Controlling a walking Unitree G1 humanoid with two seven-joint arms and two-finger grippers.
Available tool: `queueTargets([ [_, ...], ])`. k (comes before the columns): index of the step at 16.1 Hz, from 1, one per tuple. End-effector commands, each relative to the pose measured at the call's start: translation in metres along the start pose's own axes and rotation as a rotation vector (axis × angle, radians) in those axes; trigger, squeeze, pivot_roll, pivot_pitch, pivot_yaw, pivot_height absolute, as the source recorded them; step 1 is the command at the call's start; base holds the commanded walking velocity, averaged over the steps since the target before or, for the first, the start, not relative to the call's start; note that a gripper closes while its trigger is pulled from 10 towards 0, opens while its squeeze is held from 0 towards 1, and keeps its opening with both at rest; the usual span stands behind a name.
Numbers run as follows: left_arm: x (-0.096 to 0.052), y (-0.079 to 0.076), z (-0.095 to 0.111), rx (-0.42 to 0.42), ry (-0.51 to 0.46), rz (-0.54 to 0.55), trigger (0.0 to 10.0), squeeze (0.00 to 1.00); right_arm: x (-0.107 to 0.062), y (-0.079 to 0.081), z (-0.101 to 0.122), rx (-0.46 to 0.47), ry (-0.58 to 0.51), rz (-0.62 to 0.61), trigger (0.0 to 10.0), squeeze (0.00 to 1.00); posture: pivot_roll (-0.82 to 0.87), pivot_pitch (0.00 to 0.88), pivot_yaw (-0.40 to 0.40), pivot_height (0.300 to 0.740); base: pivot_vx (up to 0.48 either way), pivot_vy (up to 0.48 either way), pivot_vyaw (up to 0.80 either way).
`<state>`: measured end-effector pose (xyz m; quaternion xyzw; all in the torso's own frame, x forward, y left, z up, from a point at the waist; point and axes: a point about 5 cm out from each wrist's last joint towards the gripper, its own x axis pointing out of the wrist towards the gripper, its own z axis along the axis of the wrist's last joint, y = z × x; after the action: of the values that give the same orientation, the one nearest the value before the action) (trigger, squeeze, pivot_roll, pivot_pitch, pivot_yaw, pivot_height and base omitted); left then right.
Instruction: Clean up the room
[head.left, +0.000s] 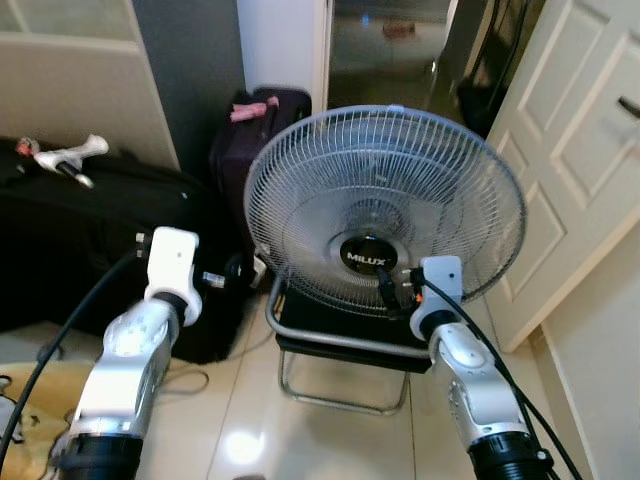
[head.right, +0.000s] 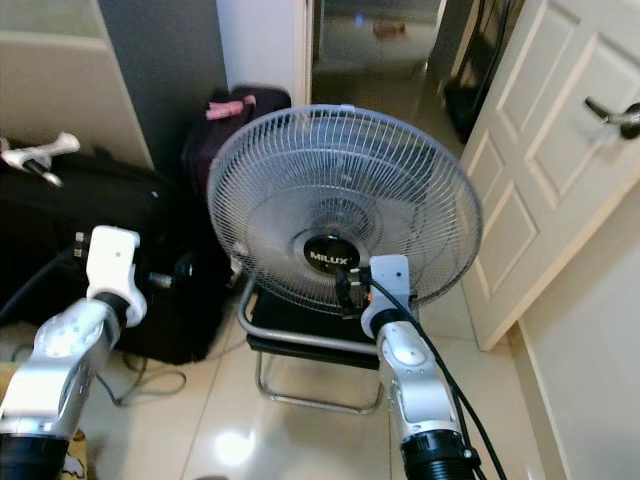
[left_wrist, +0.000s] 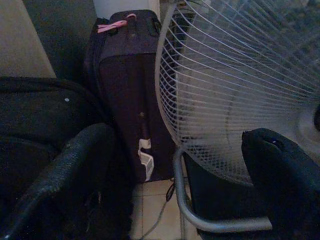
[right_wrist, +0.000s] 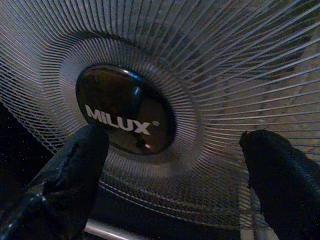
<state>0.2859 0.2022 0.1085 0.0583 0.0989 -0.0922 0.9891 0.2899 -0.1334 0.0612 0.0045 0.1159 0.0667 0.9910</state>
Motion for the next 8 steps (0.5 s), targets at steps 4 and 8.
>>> queueTargets([
  [4,-0.0025,0.0,0.0056,-0.009,-0.039,-0.002,10.0,0.0,-0.0019,-0.0032,0.0045,-0.015,-0.034,0.008,10.0,0.0,0.09,0.0,-0.006,0.74,0.0,0.102,-0.5],
  [8,-0.007,0.0019,0.0049,-0.01,-0.036,0.041,10.0,0.0,-0.0063,0.0017,0.0046,-0.043,-0.052,0.082,10.0,0.0,0.09,0.0,-0.004,0.74,0.0,0.12,-0.19],
])
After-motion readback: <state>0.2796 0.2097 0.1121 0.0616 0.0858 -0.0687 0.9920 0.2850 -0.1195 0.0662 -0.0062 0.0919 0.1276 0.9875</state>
